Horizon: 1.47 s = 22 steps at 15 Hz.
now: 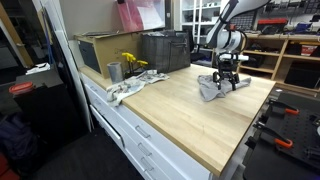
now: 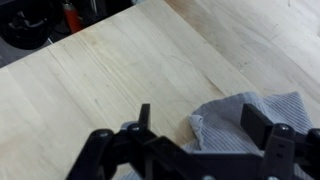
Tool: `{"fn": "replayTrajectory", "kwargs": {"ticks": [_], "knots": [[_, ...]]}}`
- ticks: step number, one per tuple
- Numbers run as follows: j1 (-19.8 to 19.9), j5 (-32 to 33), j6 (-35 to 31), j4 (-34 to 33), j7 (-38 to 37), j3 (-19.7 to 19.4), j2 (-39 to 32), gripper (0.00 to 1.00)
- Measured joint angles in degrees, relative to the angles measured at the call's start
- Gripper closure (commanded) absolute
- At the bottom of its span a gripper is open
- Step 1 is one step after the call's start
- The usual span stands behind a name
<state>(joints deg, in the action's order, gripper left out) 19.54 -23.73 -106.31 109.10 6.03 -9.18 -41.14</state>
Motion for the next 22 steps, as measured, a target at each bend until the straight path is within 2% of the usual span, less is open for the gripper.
{"fn": "replayTrajectory", "kwargs": {"ticks": [6,8,16,22], "knots": [[0.0,0.0,0.0,-1.4,-0.9,0.0,-2.0,0.86],[0.0,0.0,0.0,-1.6,-1.0,0.0,-2.5,0.98],[-0.7,-0.5,0.2,-2.1,-2.5,2.0,-2.4,0.99],[-3.6,-3.5,4.1,-5.3,-8.5,5.0,1.3,0.99]]}}
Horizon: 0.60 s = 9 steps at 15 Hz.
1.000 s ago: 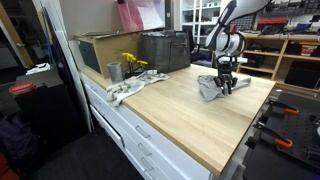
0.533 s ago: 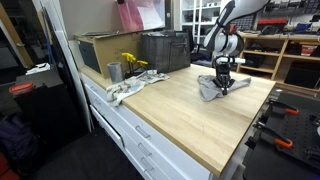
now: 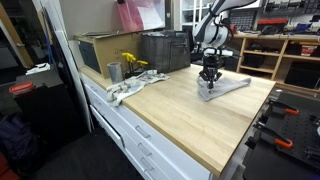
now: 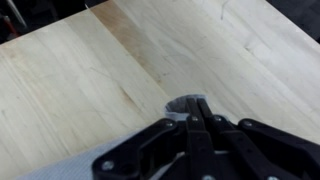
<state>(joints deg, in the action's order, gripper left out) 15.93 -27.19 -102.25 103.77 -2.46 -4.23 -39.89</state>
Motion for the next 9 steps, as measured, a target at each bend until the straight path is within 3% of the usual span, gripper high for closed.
{"fn": "replayTrajectory", "kwargs": {"ticks": [3,9], "knots": [[-2.5,-1.1,0.3,-3.9,-5.2,0.7,1.2,0.99],[-10.4,-1.0,-1.2,-14.5,-24.1,0.7,-0.2,0.99]]}}
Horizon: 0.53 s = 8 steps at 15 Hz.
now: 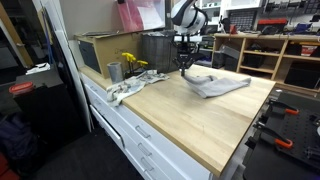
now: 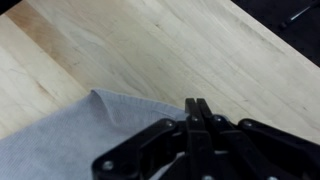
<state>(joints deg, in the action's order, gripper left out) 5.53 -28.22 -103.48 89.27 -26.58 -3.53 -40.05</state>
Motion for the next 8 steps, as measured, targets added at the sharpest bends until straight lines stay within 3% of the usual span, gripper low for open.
{"fn": "replayTrajectory", "kwargs": {"ticks": [1,2,8], "knots": [[-1.4,0.3,0.0,-2.1,-2.8,0.0,-0.7,0.71],[-2.7,0.8,0.0,-4.4,-5.4,0.0,-1.5,0.70],[-7.0,6.7,0.0,-12.9,-12.1,0.0,-5.7,0.26]]}}
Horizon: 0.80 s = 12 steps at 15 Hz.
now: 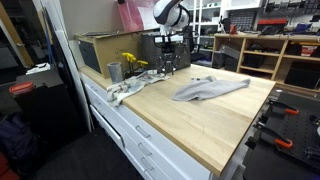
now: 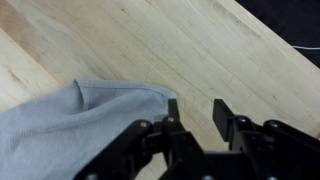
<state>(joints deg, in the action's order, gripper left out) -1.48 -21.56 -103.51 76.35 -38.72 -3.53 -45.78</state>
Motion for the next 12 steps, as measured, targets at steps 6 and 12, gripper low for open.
{"fn": "replayTrajectory", "kwargs": {"ticks": [6,12], "knots": [[2.3,3.5,0.0,0.1,0.1,-2.5,-0.7,0.00],[6.6,7.3,0.0,1.4,0.1,-6.1,-2.7,0.25]]}}
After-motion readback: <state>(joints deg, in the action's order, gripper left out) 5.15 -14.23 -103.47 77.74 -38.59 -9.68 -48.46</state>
